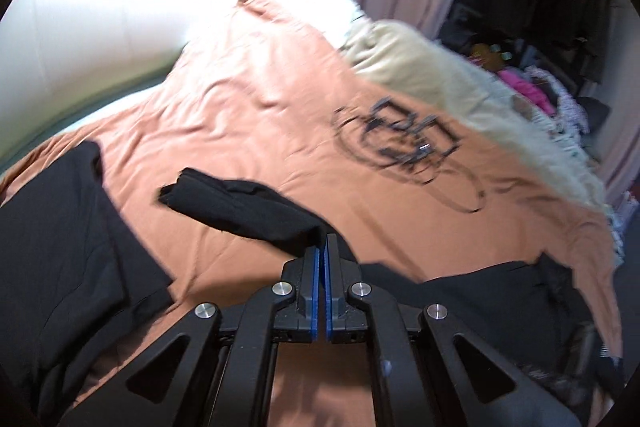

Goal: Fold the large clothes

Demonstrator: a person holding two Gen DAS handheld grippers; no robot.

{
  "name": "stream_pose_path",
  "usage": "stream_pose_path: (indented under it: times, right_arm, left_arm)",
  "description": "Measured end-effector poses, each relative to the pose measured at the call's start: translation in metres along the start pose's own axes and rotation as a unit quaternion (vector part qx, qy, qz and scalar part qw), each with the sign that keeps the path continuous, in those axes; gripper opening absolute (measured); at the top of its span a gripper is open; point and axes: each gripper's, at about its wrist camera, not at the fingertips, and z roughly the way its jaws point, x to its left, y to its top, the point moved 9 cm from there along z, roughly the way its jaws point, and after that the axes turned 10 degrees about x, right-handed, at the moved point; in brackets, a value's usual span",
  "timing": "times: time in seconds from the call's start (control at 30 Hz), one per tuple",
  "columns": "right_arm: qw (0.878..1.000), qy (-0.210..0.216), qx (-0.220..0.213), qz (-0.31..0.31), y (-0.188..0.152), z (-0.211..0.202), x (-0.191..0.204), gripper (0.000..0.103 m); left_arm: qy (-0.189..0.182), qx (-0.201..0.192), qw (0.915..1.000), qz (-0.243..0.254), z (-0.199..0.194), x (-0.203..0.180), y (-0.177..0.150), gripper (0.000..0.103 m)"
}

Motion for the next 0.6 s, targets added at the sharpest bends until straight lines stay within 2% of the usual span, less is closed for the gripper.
stream_pose_path:
  times: [0.03, 0.1, 0.13, 0.17, 0.23, 0.4, 0.47, 0.53, 0.6]
  right_arm:
    - [1.0, -0.007, -0.002, 0.001, 0.0, 0.004, -0.004, 0.002]
    - [1.0, 0.004, 0.002, 0.013, 0.003, 0.003, -0.005, 0.002]
    - [1.0, 0.01, 0.004, 0.015, 0.003, 0.001, -0.004, 0.009]
    - [1.0, 0.016, 0.005, 0.016, 0.004, -0.003, -0.003, 0.012]
    - [1.0, 0.005, -0.005, 0.018, 0.004, -0.017, -0.004, 0.025]
    - [0.998, 0.007, -0.051, 0.032, -0.003, -0.064, -0.013, 0.03]
    - [0.997, 0.001, -0.065, 0.039, -0.007, -0.082, -0.019, 0.036]
    - [0.996, -0.01, -0.075, 0.043, -0.012, -0.102, -0.028, 0.05]
    - [0.995, -0.004, -0.092, 0.048, -0.014, -0.125, -0.034, 0.052]
  left_arm:
    - [-0.007, -0.004, 1.0, 0.004, -0.006, -0.01, 0.004, 0.004]
    - [-0.025, -0.013, 0.9994, 0.017, -0.021, -0.032, 0.013, 0.004]
    - [-0.034, -0.019, 0.9989, 0.026, -0.029, -0.043, 0.017, 0.004]
    - [-0.044, -0.026, 0.9979, 0.04, -0.04, -0.061, 0.023, 0.004]
    - [-0.059, -0.033, 0.9962, 0.055, -0.052, -0.084, 0.027, 0.004]
    - [-0.111, -0.043, 0.9879, 0.099, -0.084, -0.157, 0.033, 0.004]
    - [-0.129, -0.044, 0.9842, 0.113, -0.092, -0.182, 0.031, 0.004]
    - [-0.156, -0.046, 0.9774, 0.135, -0.101, -0.214, 0.025, 0.004]
    - [-0.169, -0.046, 0.9712, 0.161, -0.109, -0.244, 0.016, 0.004]
